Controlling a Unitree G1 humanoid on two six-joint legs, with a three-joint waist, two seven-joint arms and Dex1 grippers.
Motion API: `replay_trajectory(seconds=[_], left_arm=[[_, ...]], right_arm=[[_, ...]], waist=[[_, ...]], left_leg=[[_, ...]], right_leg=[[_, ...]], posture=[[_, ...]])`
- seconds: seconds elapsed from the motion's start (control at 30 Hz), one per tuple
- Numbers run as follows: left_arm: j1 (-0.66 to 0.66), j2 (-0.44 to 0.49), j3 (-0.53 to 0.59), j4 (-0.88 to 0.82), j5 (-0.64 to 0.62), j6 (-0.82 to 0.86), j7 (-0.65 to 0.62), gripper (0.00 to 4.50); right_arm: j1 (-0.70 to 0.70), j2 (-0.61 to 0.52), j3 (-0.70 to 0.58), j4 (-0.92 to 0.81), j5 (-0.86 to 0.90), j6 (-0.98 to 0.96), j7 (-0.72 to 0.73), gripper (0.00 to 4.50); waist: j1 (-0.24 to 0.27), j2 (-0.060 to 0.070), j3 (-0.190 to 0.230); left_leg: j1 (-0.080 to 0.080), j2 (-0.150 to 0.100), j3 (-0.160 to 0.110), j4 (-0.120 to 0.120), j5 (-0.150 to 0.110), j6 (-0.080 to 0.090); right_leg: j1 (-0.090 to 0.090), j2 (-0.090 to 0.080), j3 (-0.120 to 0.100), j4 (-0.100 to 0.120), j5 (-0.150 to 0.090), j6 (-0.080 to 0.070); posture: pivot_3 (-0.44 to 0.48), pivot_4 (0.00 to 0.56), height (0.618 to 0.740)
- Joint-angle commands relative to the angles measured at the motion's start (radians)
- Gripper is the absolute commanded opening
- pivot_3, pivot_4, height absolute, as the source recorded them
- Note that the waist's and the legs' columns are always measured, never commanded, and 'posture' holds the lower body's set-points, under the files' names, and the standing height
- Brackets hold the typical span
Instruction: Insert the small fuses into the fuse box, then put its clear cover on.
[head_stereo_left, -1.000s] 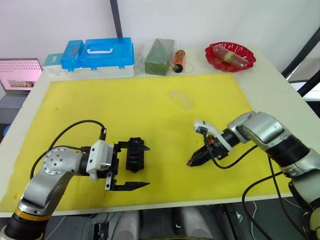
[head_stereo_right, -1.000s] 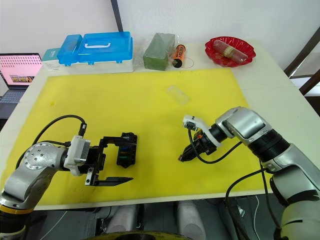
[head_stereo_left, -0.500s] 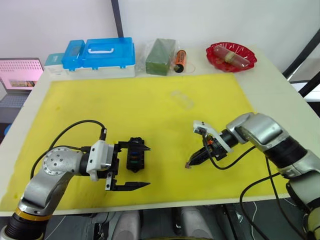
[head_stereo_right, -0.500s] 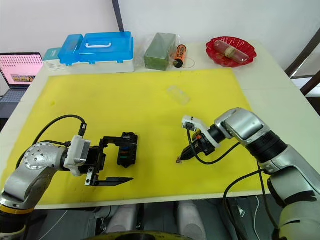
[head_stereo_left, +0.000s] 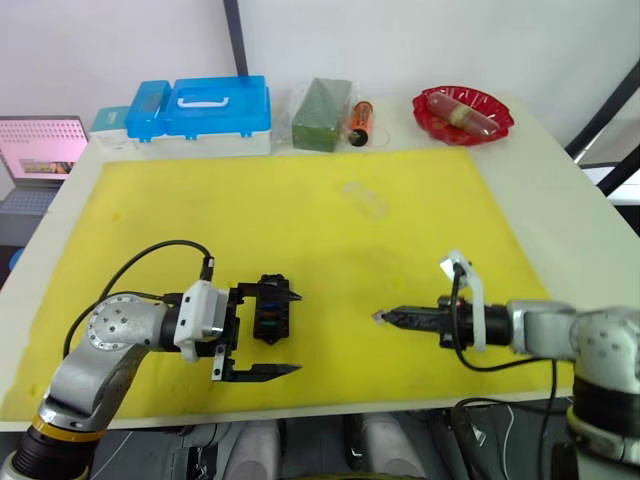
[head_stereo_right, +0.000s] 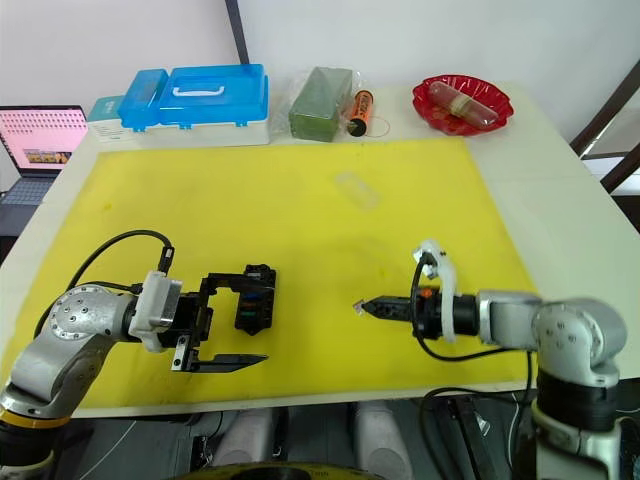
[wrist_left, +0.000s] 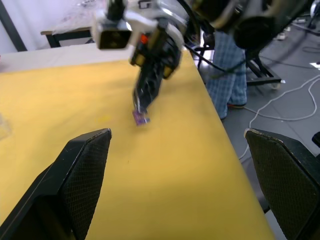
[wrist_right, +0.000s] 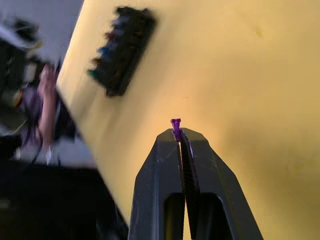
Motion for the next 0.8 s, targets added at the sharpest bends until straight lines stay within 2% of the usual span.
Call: replay_trajectory(seconds=[0.03, 0.13, 0.2, 0.37, 0.5, 0.6, 0.67, 0.8], left_arm=[[-0.012, -0.001, 0.006, -0.014, -0.008, -0.006, -0.001, 4.5], [-0.014, 0.0, 0.006, -0.014, -0.009, -0.003, -0.002, 4.5], [-0.012, 0.001, 0.008, -0.017, -0.009, -0.002, -0.002, 4.5], [0.003, 0.008, 0.015, -0.03, -0.013, 0.001, 0.0, 4.5], [0.004, 0.01, 0.016, -0.027, -0.01, -0.002, -0.002, 4.5], [0.001, 0.008, 0.013, -0.024, -0.009, -0.005, -0.002, 4.5], [0.0, 0.006, 0.009, -0.021, -0.007, -0.008, -0.003, 4.5], [-0.005, -0.001, 0.0, -0.018, -0.004, -0.012, -0.005, 4.5]], right_arm=[[0.038, 0.019, -0.04, -0.019, 0.293, -0.062, -0.326, 0.02], [0.12, -0.063, 0.086, -0.002, 0.623, -0.298, -0.65, 0.02], [0.15, -0.106, 0.162, -0.016, 0.755, -0.431, -0.793, 0.02], [0.196, -0.135, 0.277, -0.09, 0.8, -0.611, -0.873, 0.02], [0.23, -0.196, 0.321, -0.126, 0.8, -0.658, -0.851, 0.02], [0.242, -0.268, 0.329, -0.127, 0.8, -0.652, -0.771, 0.72], [0.246, -0.324, 0.327, -0.12, 0.8, -0.639, -0.716, 1.38], [0.202, -0.535, 0.322, -0.053, 0.8, -0.51, -0.494, 2.84]], waist=[[-0.003, 0.0, 0.0], [0.0, 0.0, 0.0], [-0.001, 0.0, 0.0], [-0.001, 0.0, 0.0], [0.002, 0.0, 0.0], [0.003, 0.0, 0.0], [0.003, 0.0, 0.0], [0.004, -0.001, 0.0]], left_leg=[[0.0, 0.0, 0.0, 0.0, 0.0, 0.0], [0.0, 0.0, -0.001, -0.001, 0.0, 0.0], [0.0, 0.0, -0.001, -0.001, 0.0, 0.0], [0.0, 0.0, -0.001, 0.0, 0.0, 0.0], [0.0, 0.001, -0.001, 0.0, 0.0, 0.0], [0.0, 0.0, -0.001, 0.0, 0.0, 0.0], [0.0, 0.0, 0.0, 0.0, 0.0, 0.0], [0.0, 0.001, 0.0, 0.0, 0.0, 0.0]], right_leg=[[0.0, 0.0, 0.0, 0.0, 0.0, -0.001], [0.0, 0.001, 0.0, 0.0, -0.001, -0.001], [0.0, 0.001, 0.0, 0.0, -0.002, -0.003], [0.0, 0.001, 0.0, -0.001, -0.002, -0.002], [0.0, 0.001, 0.0, -0.001, -0.002, -0.003], [0.0, 0.001, 0.0, -0.001, -0.002, -0.003], [0.0, 0.001, 0.0, -0.001, -0.003, -0.003], [0.0, 0.001, 0.0, -0.001, -0.003, -0.004]], posture=[[0.0, 0.15, 0.74], [0.0, 0.15, 0.74], [0.0, 0.15, 0.74], [0.0, 0.15, 0.74], [0.0, 0.15, 0.74], [0.0, 0.15, 0.74], [0.0, 0.15, 0.74], [0.0, 0.15, 0.74]])
